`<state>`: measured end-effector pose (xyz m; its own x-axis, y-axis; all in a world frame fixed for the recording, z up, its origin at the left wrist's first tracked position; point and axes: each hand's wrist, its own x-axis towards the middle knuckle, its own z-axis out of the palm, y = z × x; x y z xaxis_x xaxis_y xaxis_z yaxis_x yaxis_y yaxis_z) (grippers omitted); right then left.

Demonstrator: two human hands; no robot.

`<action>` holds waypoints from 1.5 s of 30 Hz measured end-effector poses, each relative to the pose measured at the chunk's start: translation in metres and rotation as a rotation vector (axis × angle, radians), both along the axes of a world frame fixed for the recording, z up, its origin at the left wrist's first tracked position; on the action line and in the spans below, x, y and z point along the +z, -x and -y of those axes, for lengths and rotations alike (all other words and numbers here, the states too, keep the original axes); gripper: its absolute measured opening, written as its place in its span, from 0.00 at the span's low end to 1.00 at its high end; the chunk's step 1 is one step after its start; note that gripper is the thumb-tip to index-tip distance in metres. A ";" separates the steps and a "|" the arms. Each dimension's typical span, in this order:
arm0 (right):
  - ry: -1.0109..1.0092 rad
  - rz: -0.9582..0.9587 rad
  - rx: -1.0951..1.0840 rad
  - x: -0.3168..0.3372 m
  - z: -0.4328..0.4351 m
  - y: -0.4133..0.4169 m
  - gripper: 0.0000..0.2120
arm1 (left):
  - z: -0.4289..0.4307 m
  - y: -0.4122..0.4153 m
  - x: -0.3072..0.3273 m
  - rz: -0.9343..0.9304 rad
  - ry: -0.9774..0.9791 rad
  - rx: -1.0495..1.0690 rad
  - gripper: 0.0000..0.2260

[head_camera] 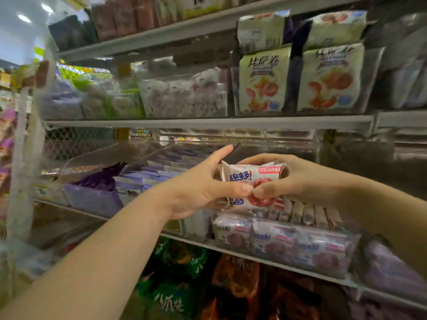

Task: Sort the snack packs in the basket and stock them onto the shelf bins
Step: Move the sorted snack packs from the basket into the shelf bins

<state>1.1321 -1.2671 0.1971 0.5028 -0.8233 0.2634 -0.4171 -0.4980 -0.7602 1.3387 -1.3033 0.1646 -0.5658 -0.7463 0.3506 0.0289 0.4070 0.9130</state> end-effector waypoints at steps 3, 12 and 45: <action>-0.007 -0.033 -0.062 0.005 0.012 0.011 0.28 | 0.012 0.009 0.007 0.159 0.144 0.120 0.52; 0.346 -0.150 -0.766 0.004 0.118 0.027 0.20 | 0.063 -0.005 -0.006 0.394 0.692 0.628 0.19; 0.728 -0.952 -0.848 -0.011 0.203 0.013 0.33 | 0.075 -0.016 -0.027 0.520 0.907 0.570 0.13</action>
